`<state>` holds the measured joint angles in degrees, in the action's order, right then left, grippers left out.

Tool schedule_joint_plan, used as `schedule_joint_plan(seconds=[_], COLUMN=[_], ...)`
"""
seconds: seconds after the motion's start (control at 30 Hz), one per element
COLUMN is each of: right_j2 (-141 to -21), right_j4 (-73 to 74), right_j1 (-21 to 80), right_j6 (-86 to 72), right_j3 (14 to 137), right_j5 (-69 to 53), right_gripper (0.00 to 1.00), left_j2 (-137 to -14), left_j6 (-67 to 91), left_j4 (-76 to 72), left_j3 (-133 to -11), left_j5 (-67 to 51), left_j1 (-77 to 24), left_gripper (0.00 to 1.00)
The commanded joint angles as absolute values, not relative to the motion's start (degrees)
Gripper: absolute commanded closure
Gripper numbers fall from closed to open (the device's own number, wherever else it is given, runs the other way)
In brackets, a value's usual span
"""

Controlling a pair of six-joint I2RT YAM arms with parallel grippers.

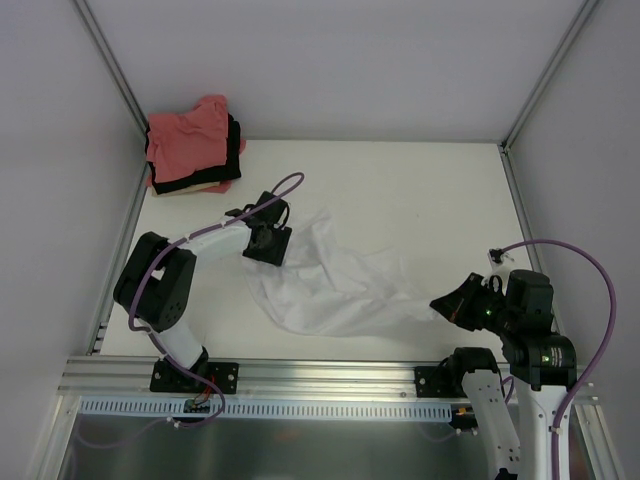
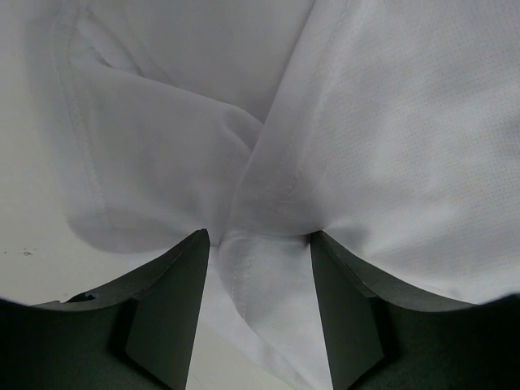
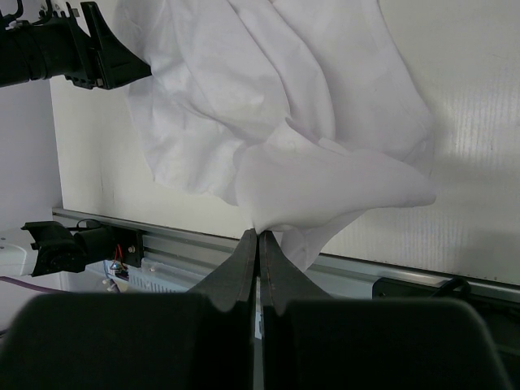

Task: Fold and stack the t-shirts
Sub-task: Flatten out the tshirt

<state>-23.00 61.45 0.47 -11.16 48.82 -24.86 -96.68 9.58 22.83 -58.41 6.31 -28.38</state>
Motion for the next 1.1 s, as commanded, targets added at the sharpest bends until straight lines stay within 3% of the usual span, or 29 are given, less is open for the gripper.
schedule_joint_plan(seconds=[0.0, 0.6, 0.67, 0.7, 0.8, 1.07], right_j2=[-23.1, -23.6, -23.6, -23.5, -23.6, -23.6], right_j4=[60.8, 61.0, 60.9, 60.8, 60.5, 59.8], right_j1=[0.3, 0.3, 0.3, 0.3, 0.3, 0.3], right_j6=[-10.3, -10.2, -10.2, -10.2, -10.4, -10.5], right_j3=[48.5, 48.5, 48.2, 48.1, 47.5, 46.5], right_j5=[-25.8, -25.8, -25.8, -25.9, -26.1, -26.8], right_gripper=[1.0, 1.0, 0.99, 1.0, 0.99, 0.99], left_j2=[-95.5, -99.4, -99.3, -99.3, -99.1, -95.5], left_j6=[8.9, 8.8, 9.1, 9.1, 9.5, 10.1], left_j4=[21.3, 17.2, 16.4, 16.3, 16.3, 17.8], left_j3=[-58.7, -60.0, -59.8, -59.8, -59.8, -59.7], left_j5=[8.5, 5.4, 4.8, 4.7, 5.2, 7.5], left_j1=[-27.7, -27.7, -27.7, -27.7, -27.9, -28.1], left_gripper=[0.45, 0.46, 0.56, 0.67, 0.86, 0.92])
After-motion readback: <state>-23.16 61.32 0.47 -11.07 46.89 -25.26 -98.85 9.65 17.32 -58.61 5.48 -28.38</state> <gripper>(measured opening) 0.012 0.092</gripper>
